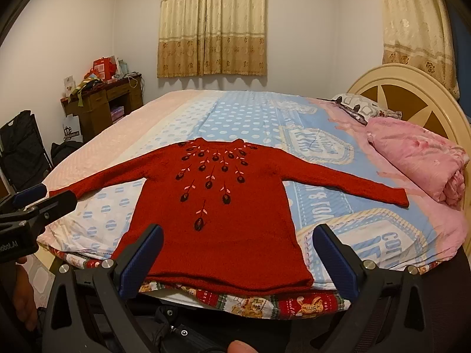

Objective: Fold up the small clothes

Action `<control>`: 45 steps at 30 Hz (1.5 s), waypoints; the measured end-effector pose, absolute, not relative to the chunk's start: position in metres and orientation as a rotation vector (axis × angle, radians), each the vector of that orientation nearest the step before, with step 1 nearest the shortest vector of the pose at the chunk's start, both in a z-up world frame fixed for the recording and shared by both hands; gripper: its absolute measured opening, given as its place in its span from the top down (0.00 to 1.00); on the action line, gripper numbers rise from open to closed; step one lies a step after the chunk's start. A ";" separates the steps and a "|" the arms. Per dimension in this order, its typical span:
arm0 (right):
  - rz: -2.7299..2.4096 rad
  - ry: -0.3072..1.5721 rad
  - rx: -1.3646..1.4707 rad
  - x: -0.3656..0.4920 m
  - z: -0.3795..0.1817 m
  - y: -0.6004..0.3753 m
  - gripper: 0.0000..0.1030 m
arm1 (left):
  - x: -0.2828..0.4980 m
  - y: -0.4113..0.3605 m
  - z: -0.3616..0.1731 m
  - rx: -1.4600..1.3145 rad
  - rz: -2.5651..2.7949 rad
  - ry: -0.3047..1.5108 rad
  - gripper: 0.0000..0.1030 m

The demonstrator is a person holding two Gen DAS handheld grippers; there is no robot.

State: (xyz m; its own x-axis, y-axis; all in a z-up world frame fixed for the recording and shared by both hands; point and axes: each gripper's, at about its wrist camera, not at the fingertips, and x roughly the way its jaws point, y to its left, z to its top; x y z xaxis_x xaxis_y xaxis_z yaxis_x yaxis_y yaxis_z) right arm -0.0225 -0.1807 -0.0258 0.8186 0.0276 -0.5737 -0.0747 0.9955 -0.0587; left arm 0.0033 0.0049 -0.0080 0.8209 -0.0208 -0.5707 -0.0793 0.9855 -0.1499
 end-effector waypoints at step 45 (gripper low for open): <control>-0.177 0.750 0.124 0.109 -0.125 -0.360 0.29 | 0.141 0.042 -0.092 -0.010 -0.005 0.769 0.00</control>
